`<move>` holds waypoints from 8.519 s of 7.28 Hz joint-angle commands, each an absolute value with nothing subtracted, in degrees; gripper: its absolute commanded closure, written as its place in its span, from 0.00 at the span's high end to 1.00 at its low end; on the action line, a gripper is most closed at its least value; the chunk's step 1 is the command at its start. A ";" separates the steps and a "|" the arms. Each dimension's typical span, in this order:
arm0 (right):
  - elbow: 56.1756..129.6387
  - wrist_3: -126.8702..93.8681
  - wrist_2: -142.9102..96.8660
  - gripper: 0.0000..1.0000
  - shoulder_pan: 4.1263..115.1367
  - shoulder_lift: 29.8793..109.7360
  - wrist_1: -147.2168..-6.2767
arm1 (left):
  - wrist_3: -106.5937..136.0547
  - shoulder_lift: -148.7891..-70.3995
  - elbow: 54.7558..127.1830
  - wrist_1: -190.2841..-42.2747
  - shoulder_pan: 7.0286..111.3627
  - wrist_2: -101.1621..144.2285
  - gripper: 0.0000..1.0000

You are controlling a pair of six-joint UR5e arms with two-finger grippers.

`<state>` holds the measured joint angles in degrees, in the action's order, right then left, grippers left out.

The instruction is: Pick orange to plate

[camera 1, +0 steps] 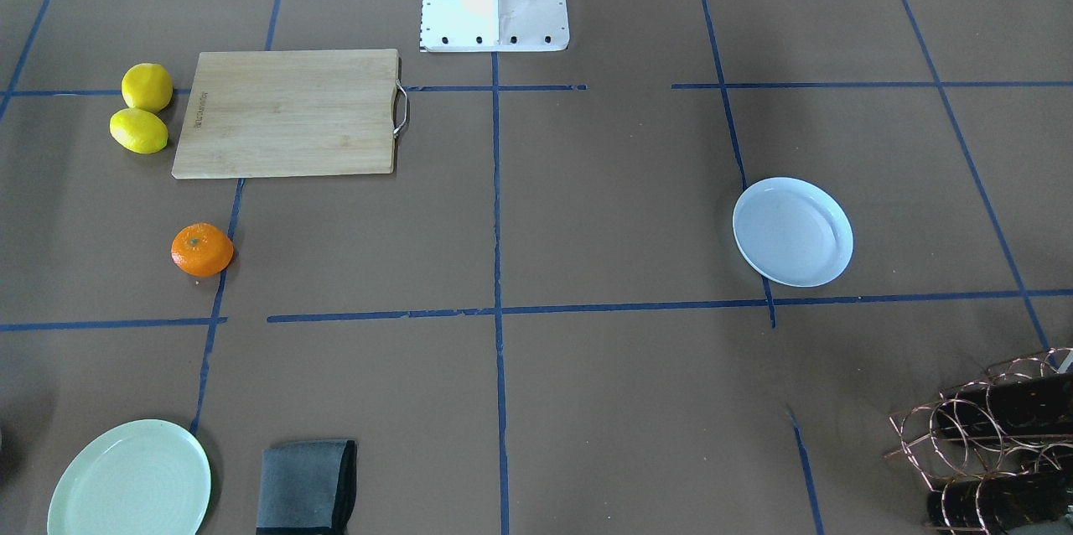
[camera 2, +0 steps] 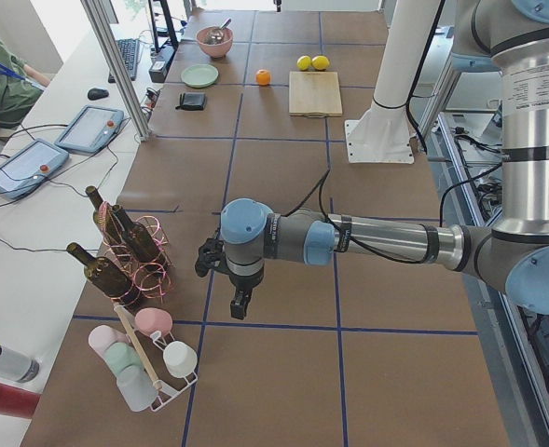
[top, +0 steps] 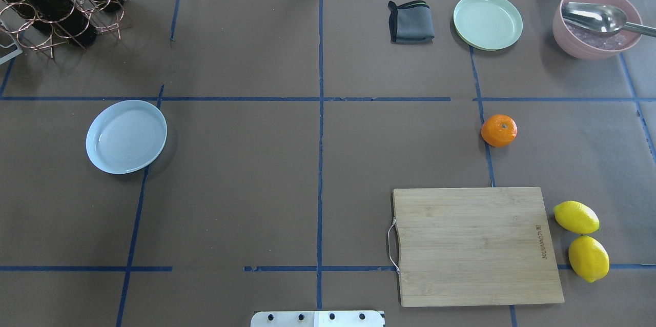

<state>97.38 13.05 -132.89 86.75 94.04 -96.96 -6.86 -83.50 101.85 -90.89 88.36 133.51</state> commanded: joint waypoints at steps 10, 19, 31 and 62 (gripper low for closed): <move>103.80 3.08 -134.56 1.00 86.05 93.69 -80.33 | 3.60 -92.37 99.86 -115.36 87.72 133.59 1.00; 103.80 3.25 -134.56 1.00 86.04 94.66 -80.33 | 60.69 -88.42 93.71 -141.15 48.64 106.13 0.72; 103.62 3.25 -134.56 1.00 86.04 94.66 -80.33 | 61.35 -91.82 96.23 -142.65 46.32 105.12 0.00; 105.57 -32.37 -125.90 1.00 58.76 85.96 -69.39 | -7.56 -81.21 99.75 -92.20 90.61 135.44 1.00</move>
<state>106.68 -25.10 -130.03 64.19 87.12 -73.98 -7.60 -81.35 99.42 -92.17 90.55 135.35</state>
